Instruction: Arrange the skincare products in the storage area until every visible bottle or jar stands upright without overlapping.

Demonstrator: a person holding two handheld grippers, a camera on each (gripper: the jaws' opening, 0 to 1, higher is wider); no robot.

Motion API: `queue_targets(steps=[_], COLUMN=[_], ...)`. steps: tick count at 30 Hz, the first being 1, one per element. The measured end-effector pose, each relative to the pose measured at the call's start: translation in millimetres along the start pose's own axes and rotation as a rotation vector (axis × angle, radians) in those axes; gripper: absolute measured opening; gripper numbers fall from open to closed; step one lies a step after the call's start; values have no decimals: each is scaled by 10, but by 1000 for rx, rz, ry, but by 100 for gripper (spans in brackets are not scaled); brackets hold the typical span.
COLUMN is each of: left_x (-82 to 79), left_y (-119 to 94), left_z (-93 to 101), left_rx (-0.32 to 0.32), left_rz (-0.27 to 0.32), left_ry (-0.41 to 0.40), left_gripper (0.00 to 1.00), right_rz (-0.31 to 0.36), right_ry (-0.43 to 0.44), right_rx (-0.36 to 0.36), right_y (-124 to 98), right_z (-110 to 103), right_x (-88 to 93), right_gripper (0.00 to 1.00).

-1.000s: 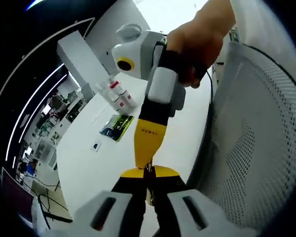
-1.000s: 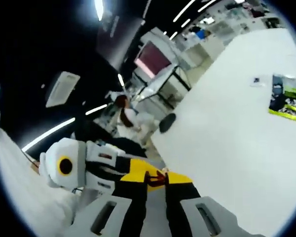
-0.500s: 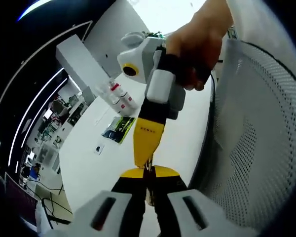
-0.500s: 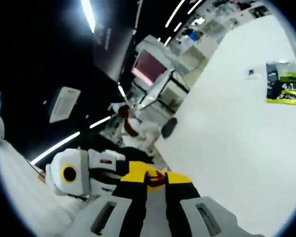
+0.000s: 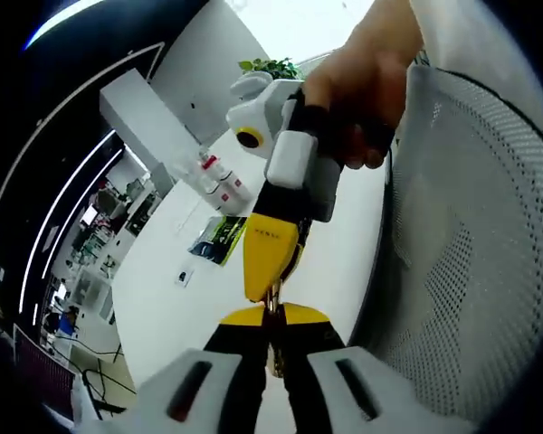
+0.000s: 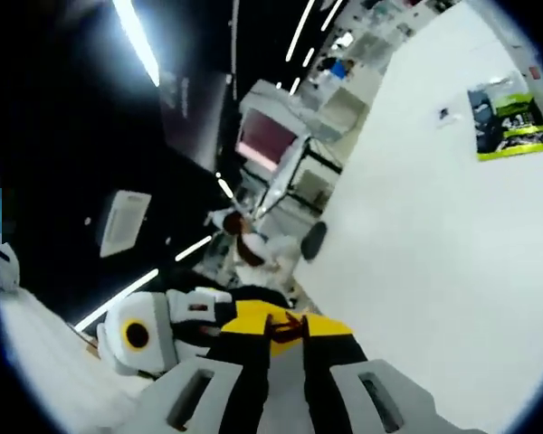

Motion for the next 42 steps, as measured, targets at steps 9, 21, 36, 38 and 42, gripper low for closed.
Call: queue_targets(steps=[9,21,36,38,42], left_x=[7,11,18,17,41], left_y=[4,7,31,32,42], left_z=[8,15,16,15,19], left_rx=[4,12,9,10,24], left_rz=[-7,-10,-2,-1,-18], left_ry=[-6,-31,-65,-73,-122], left_gripper=[1,3,22,22,19], right_rz=[26,73,148,144,118], right_ry=[29,46,100,78,-65], right_rx=[-3,-7,2,8,60], right_y=[1,-24,-203,-211,-266], right_z=[11,21,145,159,154], right_x=[33,71,1,-12,-94], right_gripper=[11,10,0,0,0])
Point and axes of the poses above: the point that each gripper's makers call its tool centre point, and the gripper's own axes: y roughly forward along the fingers, z roughly to its right, x roughly out of its underside, the point moved 7 cm from there along -y, roughly backward along the fingers, and after that the axes turned 2 degrees about -y, right-handed, at the moved point
